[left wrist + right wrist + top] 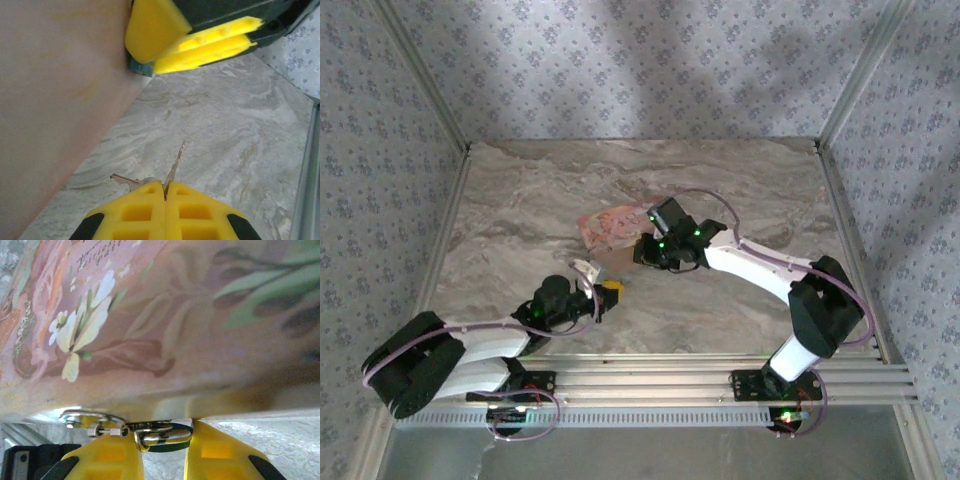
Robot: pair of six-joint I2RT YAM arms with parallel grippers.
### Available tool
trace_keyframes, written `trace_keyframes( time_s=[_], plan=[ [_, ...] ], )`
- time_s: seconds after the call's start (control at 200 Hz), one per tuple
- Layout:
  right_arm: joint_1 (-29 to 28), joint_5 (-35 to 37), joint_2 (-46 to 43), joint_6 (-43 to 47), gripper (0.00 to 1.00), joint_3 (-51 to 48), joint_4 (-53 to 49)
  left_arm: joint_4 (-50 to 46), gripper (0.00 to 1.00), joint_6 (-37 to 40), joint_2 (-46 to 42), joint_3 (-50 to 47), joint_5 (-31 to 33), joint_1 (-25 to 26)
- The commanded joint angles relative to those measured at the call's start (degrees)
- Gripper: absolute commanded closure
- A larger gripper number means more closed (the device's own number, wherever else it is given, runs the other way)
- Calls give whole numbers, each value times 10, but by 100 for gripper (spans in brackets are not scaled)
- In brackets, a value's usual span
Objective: Unlock a padlock with a key
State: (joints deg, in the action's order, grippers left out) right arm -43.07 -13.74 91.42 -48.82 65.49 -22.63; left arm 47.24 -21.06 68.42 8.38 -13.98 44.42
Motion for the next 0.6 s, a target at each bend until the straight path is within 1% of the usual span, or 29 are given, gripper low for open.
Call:
trace_keyframes(
  time_s=[0.0,0.115,0.245,0.355,0.595],
  plan=[
    [8,-42,-21,-29,100,18,40,67,100,-1,3,4,19,3],
    [10,-57,-22,-39,100,21,40,63,100,4,6,16,15,-3],
    [12,-68,-24,-52,100,20,41,74,100,-1,21,24,2,-21],
    [12,-70,-26,-64,100,20,46,107,100,-14,48,25,-18,-37],
    [8,-67,-33,-95,100,9,64,186,100,-38,105,30,-46,-44]
  ],
)
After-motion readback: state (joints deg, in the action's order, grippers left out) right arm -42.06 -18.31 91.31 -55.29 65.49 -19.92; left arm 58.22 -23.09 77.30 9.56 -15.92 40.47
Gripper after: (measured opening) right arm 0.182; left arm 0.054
